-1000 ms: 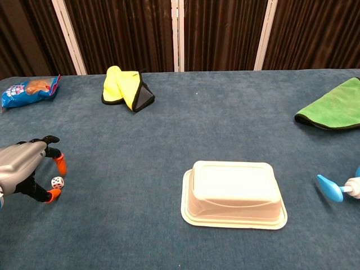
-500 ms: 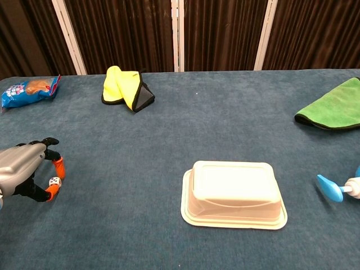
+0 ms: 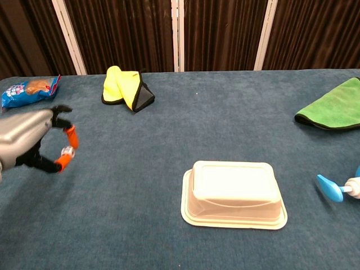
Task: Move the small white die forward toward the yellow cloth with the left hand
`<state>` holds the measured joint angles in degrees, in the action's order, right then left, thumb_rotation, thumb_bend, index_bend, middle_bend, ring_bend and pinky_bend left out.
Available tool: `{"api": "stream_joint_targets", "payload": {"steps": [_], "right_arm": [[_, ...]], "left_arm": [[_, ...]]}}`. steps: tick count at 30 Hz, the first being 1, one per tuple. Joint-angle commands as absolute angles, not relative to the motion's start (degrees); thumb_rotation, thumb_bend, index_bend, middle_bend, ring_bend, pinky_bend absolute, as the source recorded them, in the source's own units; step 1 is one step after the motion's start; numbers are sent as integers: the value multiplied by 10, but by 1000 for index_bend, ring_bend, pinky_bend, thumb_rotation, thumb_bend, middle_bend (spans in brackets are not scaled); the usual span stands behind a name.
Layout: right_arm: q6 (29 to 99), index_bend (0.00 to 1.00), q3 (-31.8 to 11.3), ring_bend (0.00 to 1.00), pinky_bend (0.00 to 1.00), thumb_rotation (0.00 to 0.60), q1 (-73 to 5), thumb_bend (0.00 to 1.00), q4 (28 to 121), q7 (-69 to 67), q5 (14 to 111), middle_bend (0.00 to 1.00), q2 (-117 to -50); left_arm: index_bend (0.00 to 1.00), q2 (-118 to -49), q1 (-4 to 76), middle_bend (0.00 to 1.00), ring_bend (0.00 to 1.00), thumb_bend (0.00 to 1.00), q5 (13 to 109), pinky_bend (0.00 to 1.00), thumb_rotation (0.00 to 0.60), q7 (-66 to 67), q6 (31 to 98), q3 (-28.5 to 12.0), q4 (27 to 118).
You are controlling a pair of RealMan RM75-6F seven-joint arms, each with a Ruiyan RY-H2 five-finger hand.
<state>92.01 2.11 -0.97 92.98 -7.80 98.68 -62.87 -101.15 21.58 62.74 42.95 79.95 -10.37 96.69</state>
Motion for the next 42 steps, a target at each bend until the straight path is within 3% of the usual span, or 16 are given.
{"api": "stream_joint_targets", "payload": {"steps": [1,7,12,14,17,19,23,32,42], "right_arm": [[921,3,21,0,0,600,-10,102,930,-79,987,0,-628],[921,3,19,0,0,600,-9,103,929,-79,984,0,-628],[920,3,20,0,0,600,-10,102,929,-79,984,0,-628],[921,3,20,0,0,600,-9,102,929,-78,985,0,-628],[921,3,21,0,0,600,-9,102,928,-76,987,0,-629],[920,3,21,0,0,600,-9,103,927,-73,986,0,-630],[919,3,20,0,0,600,-10,102,926,-72,985,0,-631],[917,3,18,0,0,600,-10,102,926,-70,979,0,-632],[920,3,10,0,0,600,-10,96,928,-71,971,0,-631]], "left_arm": [[484,-992,240,0,0,492,636,0,600,453,795,-126,1004],[479,-983,273,0,0,491,626,0,600,491,787,-158,1034],[446,-984,290,0,0,482,620,0,600,515,786,-161,1038],[384,-986,294,0,0,462,618,0,600,520,786,-159,1038],[201,-989,296,0,0,384,614,0,600,520,790,-153,1036],[142,-985,291,0,0,364,617,0,600,515,797,-144,1036],[124,-964,274,0,0,364,637,0,600,489,812,-120,1044],[94,-879,194,0,0,357,736,0,600,386,873,-24,1045],[0,-788,96,0,0,189,824,0,600,311,965,57,1016]]}}
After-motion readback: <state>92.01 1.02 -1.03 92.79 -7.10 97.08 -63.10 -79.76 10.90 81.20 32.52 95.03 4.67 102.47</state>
